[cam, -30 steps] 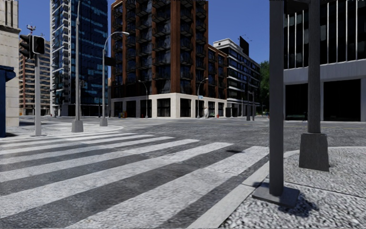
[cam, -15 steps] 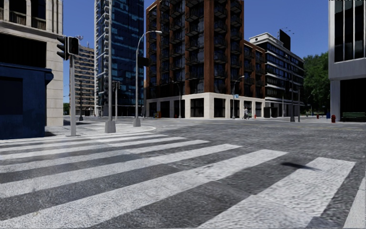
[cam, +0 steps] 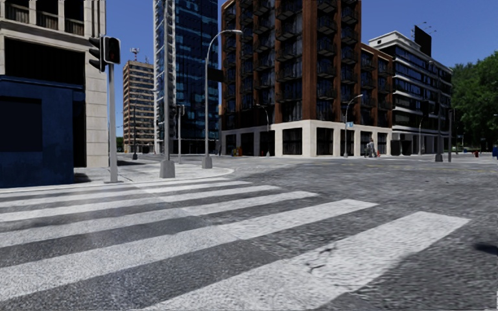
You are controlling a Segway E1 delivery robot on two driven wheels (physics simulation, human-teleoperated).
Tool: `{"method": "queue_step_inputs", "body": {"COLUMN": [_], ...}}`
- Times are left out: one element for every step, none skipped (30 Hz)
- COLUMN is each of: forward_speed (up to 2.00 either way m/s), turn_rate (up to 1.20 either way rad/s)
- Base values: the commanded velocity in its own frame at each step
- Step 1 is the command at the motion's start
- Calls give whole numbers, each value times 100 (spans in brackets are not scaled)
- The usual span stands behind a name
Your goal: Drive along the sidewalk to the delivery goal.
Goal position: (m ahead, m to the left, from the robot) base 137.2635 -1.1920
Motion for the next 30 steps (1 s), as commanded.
{"method": "queue_step_inputs", "body": {"forward_speed": [154,154,154,154,154,154,154,154,154,154,154,154,154,181,200,200,200,200,200,200,200,200,200,200,200,200,200,200,200,200], "turn_rate": [34,34,34,33,33,33,33,33,33,31,29,24,24,13,0,0,0,0,0,0,0,0,0,0,0,0,0,0,0,0]}}
